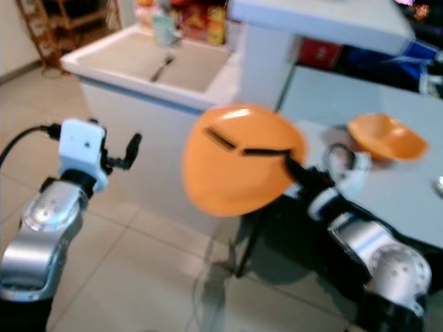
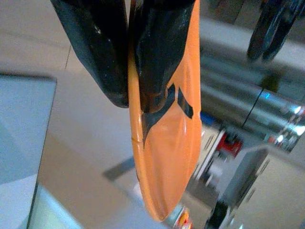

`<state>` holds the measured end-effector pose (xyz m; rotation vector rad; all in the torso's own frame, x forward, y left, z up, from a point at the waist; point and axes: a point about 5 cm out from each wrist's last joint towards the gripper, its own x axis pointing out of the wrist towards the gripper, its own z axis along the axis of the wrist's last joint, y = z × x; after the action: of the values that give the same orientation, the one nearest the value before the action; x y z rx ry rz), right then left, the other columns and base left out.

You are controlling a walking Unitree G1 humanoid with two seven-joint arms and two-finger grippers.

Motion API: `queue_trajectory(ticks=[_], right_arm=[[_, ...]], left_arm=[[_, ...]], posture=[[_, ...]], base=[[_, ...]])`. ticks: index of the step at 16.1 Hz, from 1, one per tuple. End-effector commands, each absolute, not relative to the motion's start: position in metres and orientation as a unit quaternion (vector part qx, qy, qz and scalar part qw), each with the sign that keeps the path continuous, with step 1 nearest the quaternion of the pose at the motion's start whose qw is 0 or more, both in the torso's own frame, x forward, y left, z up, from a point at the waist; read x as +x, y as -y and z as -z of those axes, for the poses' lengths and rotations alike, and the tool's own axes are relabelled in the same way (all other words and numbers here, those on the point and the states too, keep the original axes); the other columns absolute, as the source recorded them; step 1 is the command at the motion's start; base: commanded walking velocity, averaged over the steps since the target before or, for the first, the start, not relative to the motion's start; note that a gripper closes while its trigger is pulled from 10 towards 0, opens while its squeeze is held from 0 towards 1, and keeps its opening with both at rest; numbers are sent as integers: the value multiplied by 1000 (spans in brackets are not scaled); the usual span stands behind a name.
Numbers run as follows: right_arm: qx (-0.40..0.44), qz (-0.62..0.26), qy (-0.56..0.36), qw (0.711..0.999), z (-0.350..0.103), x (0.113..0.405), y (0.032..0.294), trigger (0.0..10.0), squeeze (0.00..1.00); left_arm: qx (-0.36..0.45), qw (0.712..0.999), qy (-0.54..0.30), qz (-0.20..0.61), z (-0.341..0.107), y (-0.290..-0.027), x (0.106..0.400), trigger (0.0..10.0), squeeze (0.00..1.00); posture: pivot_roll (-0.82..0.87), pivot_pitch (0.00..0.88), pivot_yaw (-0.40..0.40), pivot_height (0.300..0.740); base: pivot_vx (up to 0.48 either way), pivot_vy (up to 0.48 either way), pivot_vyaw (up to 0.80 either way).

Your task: Setting the table

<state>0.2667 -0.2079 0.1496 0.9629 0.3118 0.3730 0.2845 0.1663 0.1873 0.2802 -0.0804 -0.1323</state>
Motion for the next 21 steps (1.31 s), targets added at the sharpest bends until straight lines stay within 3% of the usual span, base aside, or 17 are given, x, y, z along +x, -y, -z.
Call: queue_trajectory(ticks=[1,9,14,21], right_arm=[[462,-176,-131,859,-157,268,213,10000,0],[519,-107,-187,827,-144,284,207,10000,0],[488,-120,-216,837,-145,292,197,10000,0],[485,-147,-245,827,-144,295,181,10000,0]], left_arm=[[142,986,46,79,-190,-161,284,10000,0],[149,985,44,77,-189,-163,284,10000,0],[135,987,33,81,-188,-164,286,10000,0],[131,986,36,94,-189,-162,284,10000,0]], posture=[[21,0,-7,740],[24,6,-6,740],[25,8,-6,740],[26,19,-6,740]], base=[[0,-480,0],[0,-480,0],[0,0,0],[400,0,-446]])
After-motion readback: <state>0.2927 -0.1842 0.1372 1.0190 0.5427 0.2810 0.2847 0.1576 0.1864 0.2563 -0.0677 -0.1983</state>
